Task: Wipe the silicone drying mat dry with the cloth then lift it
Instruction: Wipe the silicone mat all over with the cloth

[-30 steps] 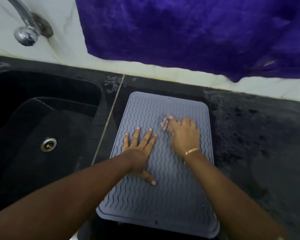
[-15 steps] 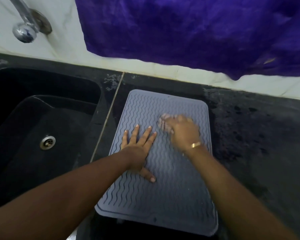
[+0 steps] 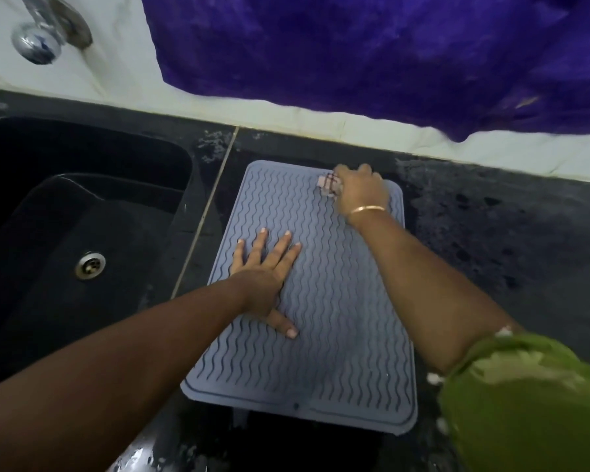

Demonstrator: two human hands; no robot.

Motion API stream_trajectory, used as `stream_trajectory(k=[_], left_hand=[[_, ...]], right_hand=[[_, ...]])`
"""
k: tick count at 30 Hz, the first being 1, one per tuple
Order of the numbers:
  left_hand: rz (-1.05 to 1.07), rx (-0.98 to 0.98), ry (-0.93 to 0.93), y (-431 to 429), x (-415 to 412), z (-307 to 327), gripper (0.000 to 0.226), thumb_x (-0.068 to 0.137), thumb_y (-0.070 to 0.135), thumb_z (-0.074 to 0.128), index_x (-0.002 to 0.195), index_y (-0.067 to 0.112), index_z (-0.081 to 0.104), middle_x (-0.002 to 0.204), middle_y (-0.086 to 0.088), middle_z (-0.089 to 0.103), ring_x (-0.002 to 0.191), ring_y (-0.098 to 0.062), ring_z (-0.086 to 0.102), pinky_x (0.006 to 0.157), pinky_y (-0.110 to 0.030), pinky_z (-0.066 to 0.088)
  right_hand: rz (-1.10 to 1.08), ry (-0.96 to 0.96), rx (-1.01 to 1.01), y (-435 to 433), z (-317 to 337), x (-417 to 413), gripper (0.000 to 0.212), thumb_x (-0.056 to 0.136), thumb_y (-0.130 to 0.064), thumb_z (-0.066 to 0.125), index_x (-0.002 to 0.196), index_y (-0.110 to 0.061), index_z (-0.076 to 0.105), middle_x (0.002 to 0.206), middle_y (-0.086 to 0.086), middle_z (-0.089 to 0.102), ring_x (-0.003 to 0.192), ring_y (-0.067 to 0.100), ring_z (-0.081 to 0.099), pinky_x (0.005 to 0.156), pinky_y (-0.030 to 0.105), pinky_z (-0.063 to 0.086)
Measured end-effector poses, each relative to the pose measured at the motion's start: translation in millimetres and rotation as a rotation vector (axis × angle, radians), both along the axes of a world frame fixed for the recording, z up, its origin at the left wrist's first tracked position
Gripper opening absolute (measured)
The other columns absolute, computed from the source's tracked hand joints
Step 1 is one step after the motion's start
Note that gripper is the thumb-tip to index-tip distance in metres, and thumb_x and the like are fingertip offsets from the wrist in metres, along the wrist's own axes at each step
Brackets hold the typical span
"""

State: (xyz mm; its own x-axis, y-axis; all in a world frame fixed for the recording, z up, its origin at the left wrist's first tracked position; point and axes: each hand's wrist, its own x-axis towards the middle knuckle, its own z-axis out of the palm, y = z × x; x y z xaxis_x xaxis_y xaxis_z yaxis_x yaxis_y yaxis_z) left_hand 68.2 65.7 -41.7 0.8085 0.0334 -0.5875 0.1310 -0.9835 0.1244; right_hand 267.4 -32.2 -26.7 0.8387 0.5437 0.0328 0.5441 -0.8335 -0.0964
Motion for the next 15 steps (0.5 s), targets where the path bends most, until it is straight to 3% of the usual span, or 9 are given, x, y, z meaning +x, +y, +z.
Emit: stream_trajectory(k=[2,6,11,13,15], left_hand=[[0.003,0.012,0.0,0,0,0,0.145,0.047,0.082,0.064,0.135,0.029,-0.039,0.145,0.001,-0.044,0.127,-0.033,-0.045,0.094,-0.054,-0.03],[0.02,0.045,-0.004,-2,1,-4,0.149,0.042,0.084,0.064,0.133,0.029,-0.041,0.142,0.003,-0.047,0.127,-0.033,-0.045,0.095,-0.055,-0.029],[0.035,0.065,-0.016,-4,0,-1,0.147,0.046,0.082,0.066,0.134,0.03,-0.04,0.144,0.003,-0.045,0.13,-0.034,-0.042,0.099,-0.056,-0.026],[0.046,0.077,-0.026,-5,-1,3,0.146,0.048,0.08,0.066,0.135,0.029,-0.038,0.146,0.002,-0.043,0.132,-0.034,-0.039,0.103,-0.056,-0.023],[0.048,0.083,-0.029,-8,-4,6,0.142,0.051,0.079,0.065,0.137,0.028,-0.036,0.147,0.0,-0.041,0.133,-0.035,-0.037,0.106,-0.056,-0.019]], right_hand=[[0.038,0.009,-0.003,-1,0,-3,0.045,0.085,-0.01,0.053,0.128,-0.024,0.048,0.12,0.02,0.049,0.109,0.042,0.05,0.085,0.049,0.047],[0.134,0.088,0.046,-38,-12,-84,0.052,0.085,-0.012,0.05,0.134,-0.029,0.044,0.124,0.015,0.049,0.114,0.036,0.046,0.093,0.047,0.044],[0.248,0.108,0.046,-93,-13,-183,0.056,0.074,-0.015,0.06,0.128,-0.029,0.05,0.116,0.013,0.054,0.104,0.035,0.052,0.08,0.044,0.049],[0.266,0.095,0.038,-104,-15,-196,0.052,0.07,-0.016,0.064,0.12,-0.027,0.056,0.104,0.012,0.057,0.092,0.036,0.057,0.07,0.043,0.049],[0.309,0.06,0.014,-100,-15,-180,0.048,0.079,-0.017,0.059,0.125,-0.028,0.051,0.105,0.012,0.054,0.095,0.035,0.054,0.072,0.041,0.047]])
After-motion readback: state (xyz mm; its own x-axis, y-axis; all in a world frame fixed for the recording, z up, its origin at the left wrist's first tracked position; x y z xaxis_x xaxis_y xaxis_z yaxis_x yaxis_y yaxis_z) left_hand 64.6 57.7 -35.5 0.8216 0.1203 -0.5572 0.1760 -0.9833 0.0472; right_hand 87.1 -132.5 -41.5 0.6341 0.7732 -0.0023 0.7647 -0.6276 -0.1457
